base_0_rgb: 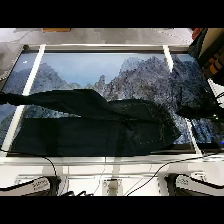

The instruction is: Fold the clothes and pants, and hang the long-sleeved shirts on hangers.

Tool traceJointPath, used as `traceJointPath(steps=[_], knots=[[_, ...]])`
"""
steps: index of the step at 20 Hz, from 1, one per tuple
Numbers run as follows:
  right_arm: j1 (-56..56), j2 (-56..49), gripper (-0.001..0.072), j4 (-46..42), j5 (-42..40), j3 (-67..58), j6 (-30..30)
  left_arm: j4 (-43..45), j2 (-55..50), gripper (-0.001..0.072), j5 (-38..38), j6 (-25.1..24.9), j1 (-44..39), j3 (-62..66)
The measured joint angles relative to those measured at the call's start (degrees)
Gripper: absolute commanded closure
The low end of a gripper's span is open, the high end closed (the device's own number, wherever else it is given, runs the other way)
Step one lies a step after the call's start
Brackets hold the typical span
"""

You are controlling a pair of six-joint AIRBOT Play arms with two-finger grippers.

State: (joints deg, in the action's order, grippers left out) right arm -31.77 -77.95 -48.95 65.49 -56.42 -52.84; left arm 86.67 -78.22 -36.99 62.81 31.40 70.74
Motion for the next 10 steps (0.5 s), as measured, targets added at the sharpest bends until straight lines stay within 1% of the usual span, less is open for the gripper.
traceJointPath(steps=[1, 3, 6, 10], knots=[[0.0, -1.5, 0.0071, 2.4, -1.3, 0.0, 0.0, -0.2, 0.1, 0.0687, -0.2, 0.0, 0.0, 0.0], [0.3, -4.4, 0.0072, 5.5, -4.0, -0.2, -1.4, -1.0, 0.2, 0.0687, -0.4, 0.0, 0.0, 0.0], [1.5, -9.1, 0.0073, 7.0, -5.8, -1.4, -3.2, -2.4, 0.2, 0.0687, -0.7, 0.0, -0.2, 0.0], [5.1, -16.7, 0.0073, 7.3, -5.2, -6.9, -5.9, -3.7, 0.3, 0.0687, -0.9, 0.0, -0.7, 0.0]])
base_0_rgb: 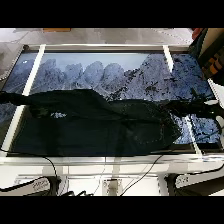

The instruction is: Fold the clothes and pants, and hang the long-sleeved shirts on hangers.

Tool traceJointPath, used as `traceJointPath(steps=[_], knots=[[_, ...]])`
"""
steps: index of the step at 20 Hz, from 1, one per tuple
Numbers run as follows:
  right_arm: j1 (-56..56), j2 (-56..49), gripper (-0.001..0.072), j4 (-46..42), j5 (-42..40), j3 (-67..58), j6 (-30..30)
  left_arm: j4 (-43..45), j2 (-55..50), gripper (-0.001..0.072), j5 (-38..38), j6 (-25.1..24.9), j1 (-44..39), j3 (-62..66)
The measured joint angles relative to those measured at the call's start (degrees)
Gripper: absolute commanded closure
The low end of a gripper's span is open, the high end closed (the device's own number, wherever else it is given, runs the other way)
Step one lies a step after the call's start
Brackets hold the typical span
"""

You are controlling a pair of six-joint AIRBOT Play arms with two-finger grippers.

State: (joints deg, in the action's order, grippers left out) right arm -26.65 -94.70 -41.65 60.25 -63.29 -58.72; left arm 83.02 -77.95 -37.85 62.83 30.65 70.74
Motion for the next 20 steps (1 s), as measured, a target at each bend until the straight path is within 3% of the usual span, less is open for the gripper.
traceJointPath(steps=[4, 5, 7, 8, 9, 16, 20], knots=[[4.9, -6.8, 0.0101, -2.1, 4.1, -7.6, -3.7, -0.6, 0.0, 0.0687, -0.1, 0.0, -0.6, 0.0], [6.2, -7.9, 0.0199, -2.8, 4.6, -9.2, -3.9, -0.6, 0.0, 0.0687, -0.1, 0.0, -0.7, 0.0], [8.5, -9.3, 0.0535, -4.8, 3.7, -12.1, -3.9, -0.7, 0.0, 0.0687, -0.1, 0.0, -0.8, 0.0], [9.6, -9.9, 0.0635, -5.3, 3.5, -13.5, -3.9, -0.7, 0.0, 0.0687, -0.1, 0.0, -0.9, 0.0], [10.4, -10.0, 0.0678, -5.2, 3.2, -15.0, -3.9, -0.8, 0.0, 0.0687, -0.2, 0.0, -0.9, 0.0], [11.6, -9.5, 0.0678, -7.9, 2.7, -24.7, -3.8, -0.8, 0.1, 0.0687, 0.5, 0.0, -1.5, 0.0], [8.3, -7.2, 0.0678, -15.2, 2.8, -28.2, -8.5, -1.8, 0.7, 0.0690, 3.3, 0.0, -1.7, 0.0]])
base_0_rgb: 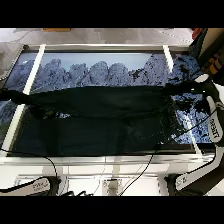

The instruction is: Fold the clothes and pants, and hang the long-sleeved shirts on hangers.

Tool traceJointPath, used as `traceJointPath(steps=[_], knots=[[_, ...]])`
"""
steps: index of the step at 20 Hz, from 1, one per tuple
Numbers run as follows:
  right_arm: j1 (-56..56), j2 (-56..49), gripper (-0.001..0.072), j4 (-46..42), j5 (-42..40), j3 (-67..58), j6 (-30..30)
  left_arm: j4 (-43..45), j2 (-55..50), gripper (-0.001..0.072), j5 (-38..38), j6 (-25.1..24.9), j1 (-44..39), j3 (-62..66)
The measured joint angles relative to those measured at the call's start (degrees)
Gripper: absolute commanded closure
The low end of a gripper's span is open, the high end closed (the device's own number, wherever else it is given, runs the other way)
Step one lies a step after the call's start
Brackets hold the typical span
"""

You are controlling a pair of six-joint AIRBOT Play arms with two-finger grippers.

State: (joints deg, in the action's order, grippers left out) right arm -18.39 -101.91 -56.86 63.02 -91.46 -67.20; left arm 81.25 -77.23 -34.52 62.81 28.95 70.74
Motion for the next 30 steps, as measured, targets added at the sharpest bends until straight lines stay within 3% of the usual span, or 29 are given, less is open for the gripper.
traceJointPath(steps=[6, 16, 21, 24, 26, 30], knots=[[-5.4, 1.3, 0.0678, -4.4, 0.3, -1.1, -4.8, -6.8, -1.9, 0.0688, 0.5, 0.2, -0.3, -2.3], [-6.7, 1.5, 0.0678, -6.5, -1.4, -1.2, -6.0, -10.8, -8.5, 0.0688, 0.3, 0.2, -3.8, -3.8], [-6.7, 1.5, 0.0678, -6.8, -1.4, -1.2, -6.1, -18.4, -8.6, 0.0689, 16.0, 0.2, -7.8, 3.5], [-6.7, 1.5, 0.0678, -7.1, -1.3, -1.2, -6.1, -18.9, -8.3, 0.0691, 25.2, -2.4, -11.8, 11.2], [-6.7, 1.5, 0.0678, -7.2, -0.7, -1.2, -6.1, -15.8, -7.7, 0.0691, 23.8, -4.0, -13.8, 13.8], [-6.7, 1.5, 0.0678, -7.4, 0.2, -1.2, -6.1, -4.0, -7.5, 0.0690, 10.3, -5.5, -13.6, 7.7]])
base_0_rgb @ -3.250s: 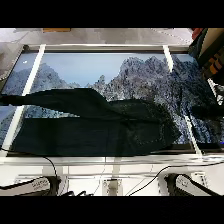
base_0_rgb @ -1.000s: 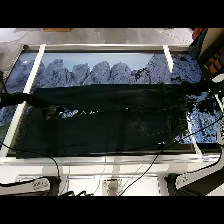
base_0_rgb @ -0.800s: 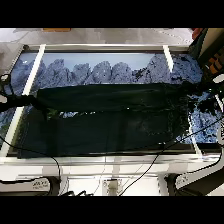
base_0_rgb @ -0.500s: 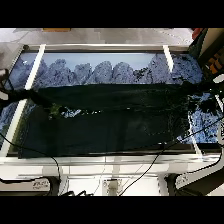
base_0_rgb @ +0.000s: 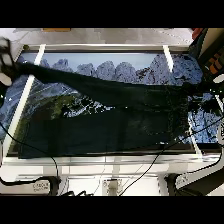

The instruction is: Fold the clothes and pants, and hang the long-sleeved shirts on hangers.

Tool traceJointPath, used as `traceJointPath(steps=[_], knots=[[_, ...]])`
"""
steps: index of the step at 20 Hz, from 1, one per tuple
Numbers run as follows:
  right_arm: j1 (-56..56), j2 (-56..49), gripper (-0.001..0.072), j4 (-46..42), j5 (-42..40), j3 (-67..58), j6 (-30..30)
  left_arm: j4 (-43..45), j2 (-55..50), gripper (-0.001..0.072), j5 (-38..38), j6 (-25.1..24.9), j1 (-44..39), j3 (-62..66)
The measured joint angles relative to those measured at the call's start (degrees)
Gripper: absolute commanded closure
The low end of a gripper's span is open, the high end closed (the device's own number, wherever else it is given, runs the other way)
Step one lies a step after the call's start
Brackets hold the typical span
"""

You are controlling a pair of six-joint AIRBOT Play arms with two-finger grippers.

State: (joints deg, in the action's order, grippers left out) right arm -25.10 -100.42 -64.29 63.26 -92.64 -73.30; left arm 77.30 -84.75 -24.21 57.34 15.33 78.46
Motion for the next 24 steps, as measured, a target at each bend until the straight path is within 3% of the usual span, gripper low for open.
traceJointPath(steps=[6, 14, 21, 22, 23, 24], knots=[[0.0, 0.0, 0.0678, 0.0, -0.6, 0.0, 0.0, 11.1, 0.0, 0.0688, -6.7, -0.4, 8.0, -15.1], [0.0, 0.0, 0.0677, 0.0, -3.5, 0.0, 0.0, 13.7, 0.2, 0.0689, -1.9, -0.5, 12.5, -18.8], [0.0, 0.0, 0.0677, -0.8, -4.3, 0.0, 0.0, 14.2, 0.1, 0.0684, -7.0, -0.5, 13.2, -19.3], [0.0, 0.0, 0.0565, -0.9, -4.5, 0.0, 0.0, 14.2, 0.1, 0.0620, -7.3, -0.6, 13.2, -19.3], [0.0, 0.0, 0.0169, -1.0, -4.7, 0.0, 0.0, 14.3, 0.1, 0.0372, -7.5, -0.6, 13.2, -19.4], [0.0, 0.0, 0.0001, -1.6, -5.1, -0.1, 0.0, 14.5, 0.1, 0.0024, -7.7, -0.6, 13.2, -19.4]])
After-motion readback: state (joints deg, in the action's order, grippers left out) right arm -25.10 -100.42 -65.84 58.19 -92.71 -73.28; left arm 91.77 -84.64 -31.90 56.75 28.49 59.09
